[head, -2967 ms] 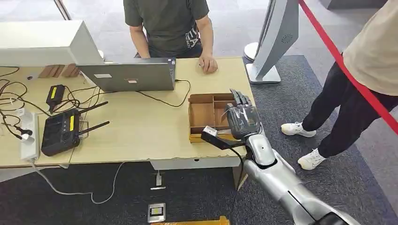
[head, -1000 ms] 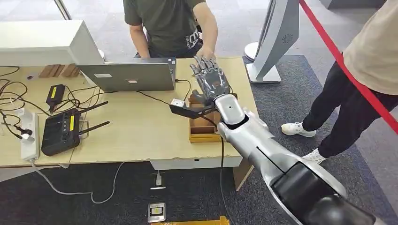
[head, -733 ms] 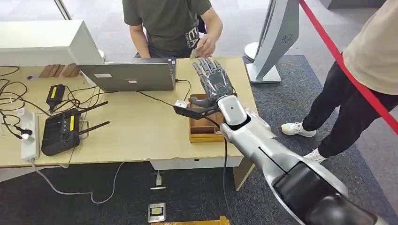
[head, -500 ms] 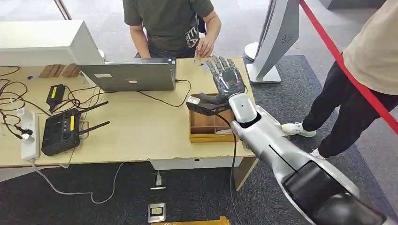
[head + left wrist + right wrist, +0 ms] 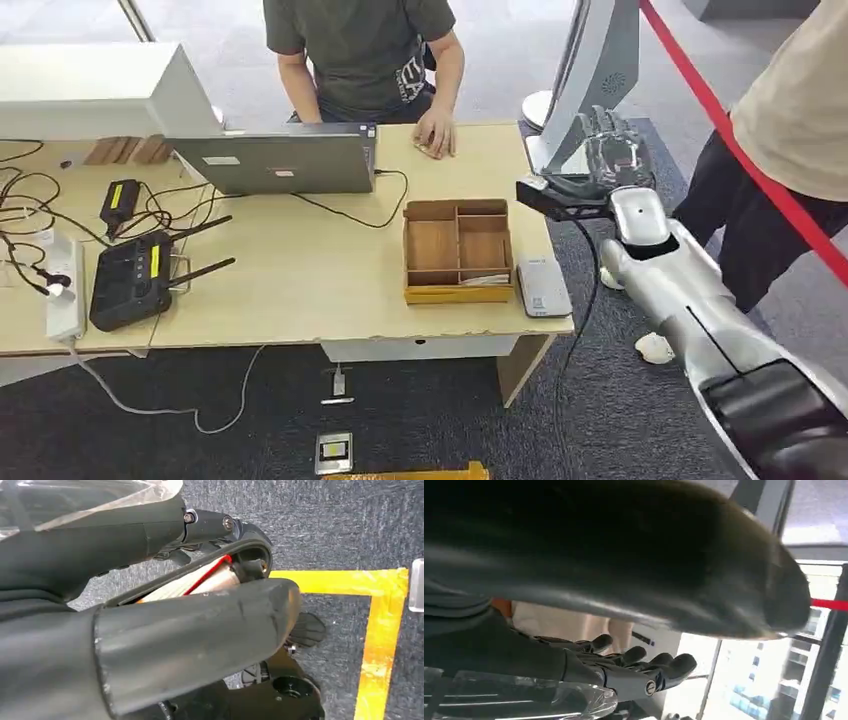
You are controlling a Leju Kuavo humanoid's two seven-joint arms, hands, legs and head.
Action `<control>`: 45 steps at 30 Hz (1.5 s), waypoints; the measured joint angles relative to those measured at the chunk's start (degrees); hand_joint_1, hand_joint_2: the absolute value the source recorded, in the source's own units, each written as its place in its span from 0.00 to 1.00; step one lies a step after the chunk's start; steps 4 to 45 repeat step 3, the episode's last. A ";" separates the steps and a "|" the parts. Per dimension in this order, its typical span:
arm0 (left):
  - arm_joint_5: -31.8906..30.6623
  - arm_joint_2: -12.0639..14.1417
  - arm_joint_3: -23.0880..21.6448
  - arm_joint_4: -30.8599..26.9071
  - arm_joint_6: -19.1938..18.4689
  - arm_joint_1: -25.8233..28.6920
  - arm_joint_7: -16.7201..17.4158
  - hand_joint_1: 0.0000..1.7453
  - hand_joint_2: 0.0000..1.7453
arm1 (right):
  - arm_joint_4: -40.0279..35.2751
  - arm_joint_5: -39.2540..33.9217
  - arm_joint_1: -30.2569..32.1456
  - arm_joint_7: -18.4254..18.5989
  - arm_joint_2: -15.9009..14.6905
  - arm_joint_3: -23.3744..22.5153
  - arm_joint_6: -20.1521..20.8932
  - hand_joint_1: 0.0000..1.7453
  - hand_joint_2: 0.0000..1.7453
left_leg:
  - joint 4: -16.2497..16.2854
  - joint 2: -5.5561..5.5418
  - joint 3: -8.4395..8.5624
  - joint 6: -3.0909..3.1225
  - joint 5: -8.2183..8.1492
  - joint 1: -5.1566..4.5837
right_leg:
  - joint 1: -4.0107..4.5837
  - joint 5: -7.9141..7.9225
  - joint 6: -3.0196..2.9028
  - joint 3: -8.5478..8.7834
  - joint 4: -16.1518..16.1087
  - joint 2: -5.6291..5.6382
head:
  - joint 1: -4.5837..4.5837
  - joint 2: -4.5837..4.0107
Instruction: Pass the card to the sensor for recognition and then transmit it.
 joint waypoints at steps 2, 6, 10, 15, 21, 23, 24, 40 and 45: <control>0.31 0.04 0.00 0.00 0.02 0.24 -0.11 0.00 0.00 | -1.80 -0.57 1.36 0.06 -2.90 -2.22 1.30 0.00 0.00 | 0.00 0.02 -0.01 0.01 -0.01 0.00 | 0.00 0.00 0.00 0.00 0.00 0.03 | 0.02 0.00; 0.54 0.04 0.00 0.00 0.17 0.24 -0.11 0.00 0.00 | -2.62 -0.64 2.15 0.02 -4.33 -3.39 1.81 0.00 0.00 | 0.00 0.03 0.00 0.05 -0.04 0.00 | -0.01 0.00 0.00 -0.01 0.00 0.04 | 0.02 0.00; 0.54 0.04 0.00 0.00 0.17 0.24 -0.11 0.00 0.00 | -2.62 -0.64 2.15 0.02 -4.33 -3.39 1.81 0.00 0.00 | 0.00 0.03 0.00 0.05 -0.04 0.00 | -0.01 0.00 0.00 -0.01 0.00 0.04 | 0.02 0.00; 0.54 0.04 0.00 0.00 0.17 0.24 -0.11 0.00 0.00 | -2.62 -0.64 2.15 0.02 -4.33 -3.39 1.81 0.00 0.00 | 0.00 0.03 0.00 0.05 -0.04 0.00 | -0.01 0.00 0.00 -0.01 0.00 0.04 | 0.02 0.00; 0.54 0.04 0.00 0.00 0.17 0.24 -0.11 0.00 0.00 | -2.62 -0.64 2.15 0.02 -4.33 -3.39 1.81 0.00 0.00 | 0.00 0.03 0.00 0.05 -0.04 0.00 | -0.01 0.00 0.00 -0.01 0.00 0.04 | 0.02 0.00; 0.54 0.04 0.00 0.00 0.17 0.24 -0.11 0.00 0.00 | -2.62 -0.64 2.15 0.02 -4.33 -3.39 1.81 0.00 0.00 | 0.00 0.03 0.00 0.05 -0.04 0.00 | -0.01 0.00 0.00 -0.01 0.00 0.04 | 0.02 0.00; 0.54 0.04 0.00 0.00 0.17 0.24 -0.11 0.00 0.00 | -2.62 -0.64 2.15 0.02 -4.33 -3.39 1.81 0.00 0.00 | 0.00 0.03 0.00 0.05 -0.04 0.00 | -0.01 0.00 0.00 -0.01 0.00 0.04 | 0.02 0.00; 0.54 0.04 0.00 0.00 0.17 0.24 -0.11 0.00 0.00 | -2.62 -0.64 2.15 0.02 -4.33 -3.39 1.81 0.00 0.00 | 0.00 0.03 0.00 0.05 -0.04 0.00 | -0.01 0.00 0.00 -0.01 0.00 0.04 | 0.02 0.00; 0.54 0.04 0.00 0.00 0.17 0.24 -0.11 0.00 0.00 | -2.62 -0.64 2.15 0.02 -4.33 -3.39 1.81 0.00 0.00 | 0.00 0.03 0.00 0.05 -0.04 0.00 | -0.01 0.00 0.00 -0.01 0.00 0.04 | 0.02 0.00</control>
